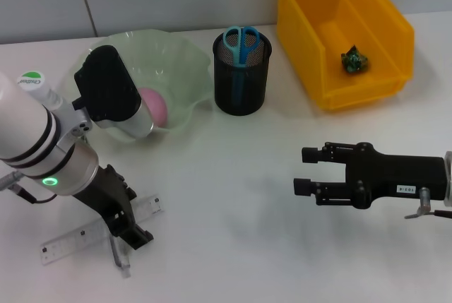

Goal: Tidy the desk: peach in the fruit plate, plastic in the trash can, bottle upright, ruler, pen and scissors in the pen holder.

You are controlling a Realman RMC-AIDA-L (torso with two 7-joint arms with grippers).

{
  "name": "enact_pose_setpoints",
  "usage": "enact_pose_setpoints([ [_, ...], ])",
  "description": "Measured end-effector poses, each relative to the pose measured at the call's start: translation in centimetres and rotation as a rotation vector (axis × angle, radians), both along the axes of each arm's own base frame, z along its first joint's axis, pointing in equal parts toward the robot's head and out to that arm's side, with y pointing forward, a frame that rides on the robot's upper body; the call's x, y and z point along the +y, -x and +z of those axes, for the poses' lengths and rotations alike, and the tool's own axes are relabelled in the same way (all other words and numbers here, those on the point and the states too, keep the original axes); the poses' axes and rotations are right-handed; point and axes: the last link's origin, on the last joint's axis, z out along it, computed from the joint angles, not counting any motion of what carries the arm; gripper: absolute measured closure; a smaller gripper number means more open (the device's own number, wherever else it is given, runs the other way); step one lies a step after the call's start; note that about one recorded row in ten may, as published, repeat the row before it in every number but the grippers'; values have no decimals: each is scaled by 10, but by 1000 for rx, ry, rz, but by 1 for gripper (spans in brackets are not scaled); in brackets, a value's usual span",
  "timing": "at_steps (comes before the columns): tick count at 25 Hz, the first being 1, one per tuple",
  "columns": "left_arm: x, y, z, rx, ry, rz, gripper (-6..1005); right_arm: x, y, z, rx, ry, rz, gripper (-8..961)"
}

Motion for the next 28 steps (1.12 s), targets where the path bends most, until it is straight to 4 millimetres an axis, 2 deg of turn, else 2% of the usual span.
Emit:
enact_pose_setpoints([
  [16, 9, -2, -2, 38, 9, -21, 292, 3, 1, 2, 6, 6, -9, 207],
  [28, 10, -6, -2, 29, 7, -30, 474, 3, 2, 3, 11, 12, -19, 208],
])
